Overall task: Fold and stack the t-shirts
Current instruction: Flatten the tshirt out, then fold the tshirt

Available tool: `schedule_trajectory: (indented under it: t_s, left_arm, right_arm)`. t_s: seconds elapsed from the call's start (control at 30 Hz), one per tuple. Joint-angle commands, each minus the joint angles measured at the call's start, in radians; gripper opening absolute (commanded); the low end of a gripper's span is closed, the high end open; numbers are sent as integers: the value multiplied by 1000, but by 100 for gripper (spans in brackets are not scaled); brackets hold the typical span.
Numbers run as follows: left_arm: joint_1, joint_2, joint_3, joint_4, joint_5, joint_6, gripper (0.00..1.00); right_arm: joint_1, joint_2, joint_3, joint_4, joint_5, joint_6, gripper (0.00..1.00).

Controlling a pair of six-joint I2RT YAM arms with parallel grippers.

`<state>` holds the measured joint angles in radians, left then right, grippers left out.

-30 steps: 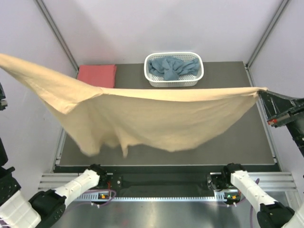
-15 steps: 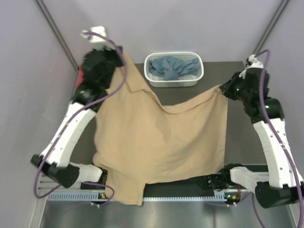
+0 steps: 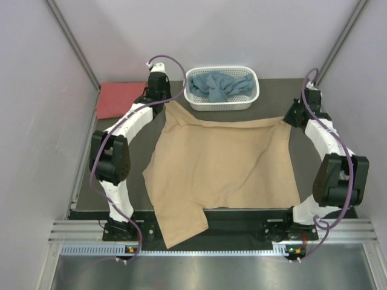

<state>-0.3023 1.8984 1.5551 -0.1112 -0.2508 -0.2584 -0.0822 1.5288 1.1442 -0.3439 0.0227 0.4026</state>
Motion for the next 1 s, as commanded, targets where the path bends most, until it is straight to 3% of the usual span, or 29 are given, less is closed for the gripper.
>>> schedule_trajectory:
  t_s: [0.0, 0.33, 0.47, 0.6, 0.77, 0.97]
  left_arm:
    - [-8, 11, 111, 116, 22, -38, 0]
    - [-6, 4, 213, -47, 23, -107, 0]
    - [-6, 4, 319, -221, -21, -136, 0]
    - [-6, 27, 405, -353, 102, -200, 0]
    - [-17, -65, 264, -381, 166, -355, 0]
    - [-52, -182, 154, -456, 134, -397, 0]
  right_arm:
    - [-19, 100, 136, 71, -79, -41, 0]
    - [-56, 212, 301, -66, -73, -61, 0]
    - [-65, 225, 330, -99, -53, -76, 0]
    - [-82, 238, 342, -135, -29, -79, 0]
    - [-90, 249, 371, -187, -29, -67, 0]
    - [-90, 240, 400, -274, -50, -54, 0]
